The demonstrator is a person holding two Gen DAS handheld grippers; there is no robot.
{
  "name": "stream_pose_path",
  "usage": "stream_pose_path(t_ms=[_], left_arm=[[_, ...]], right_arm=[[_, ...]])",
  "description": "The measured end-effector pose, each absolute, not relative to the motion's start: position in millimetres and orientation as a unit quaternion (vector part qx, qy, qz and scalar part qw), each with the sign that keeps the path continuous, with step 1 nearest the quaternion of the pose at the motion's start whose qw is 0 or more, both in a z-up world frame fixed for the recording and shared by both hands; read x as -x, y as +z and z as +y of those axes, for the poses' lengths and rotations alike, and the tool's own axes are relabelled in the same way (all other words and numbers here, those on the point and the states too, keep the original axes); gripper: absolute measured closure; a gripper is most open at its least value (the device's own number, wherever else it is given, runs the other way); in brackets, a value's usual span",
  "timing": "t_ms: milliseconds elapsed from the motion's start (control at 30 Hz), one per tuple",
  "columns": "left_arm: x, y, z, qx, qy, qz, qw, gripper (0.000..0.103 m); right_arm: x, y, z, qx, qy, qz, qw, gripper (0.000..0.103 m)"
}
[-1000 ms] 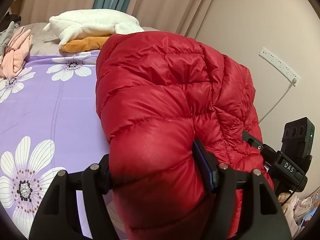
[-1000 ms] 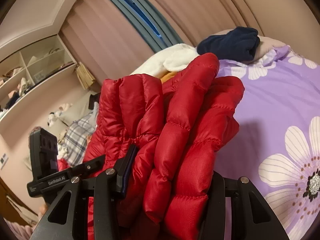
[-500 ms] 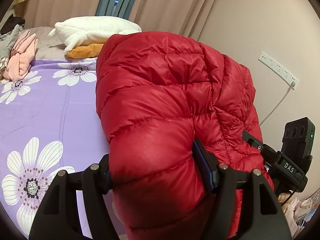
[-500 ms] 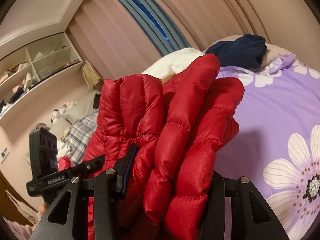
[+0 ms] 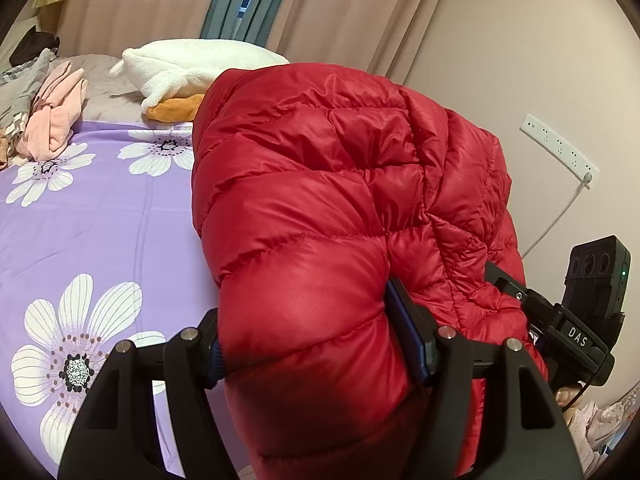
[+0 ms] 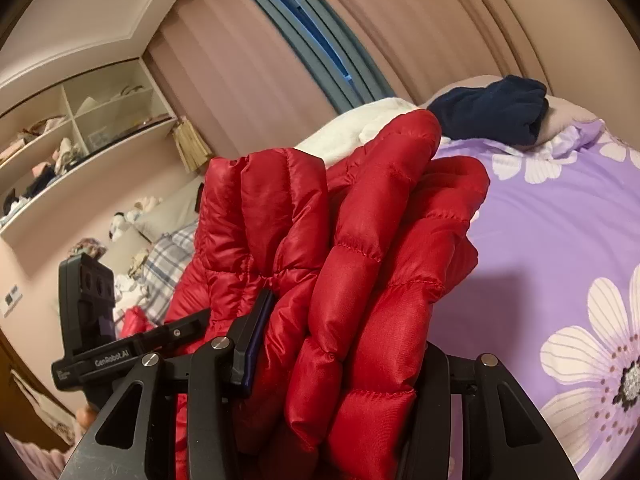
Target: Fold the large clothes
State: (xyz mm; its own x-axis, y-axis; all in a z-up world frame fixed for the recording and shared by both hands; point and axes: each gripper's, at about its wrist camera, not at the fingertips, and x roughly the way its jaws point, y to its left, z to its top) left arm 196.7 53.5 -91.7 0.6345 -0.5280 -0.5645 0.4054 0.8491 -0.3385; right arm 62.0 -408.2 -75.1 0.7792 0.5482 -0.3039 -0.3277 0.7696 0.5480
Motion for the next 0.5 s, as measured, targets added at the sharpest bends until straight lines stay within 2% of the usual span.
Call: stream_pose_path(t_ms=[500], left_arm=[[-180, -88, 62, 0.096, -0.247, 0.333, 0.905, 0.036]], right_arm=[[-75, -75, -399, -0.229, 0.258, 0.228, 0.911, 0.056]])
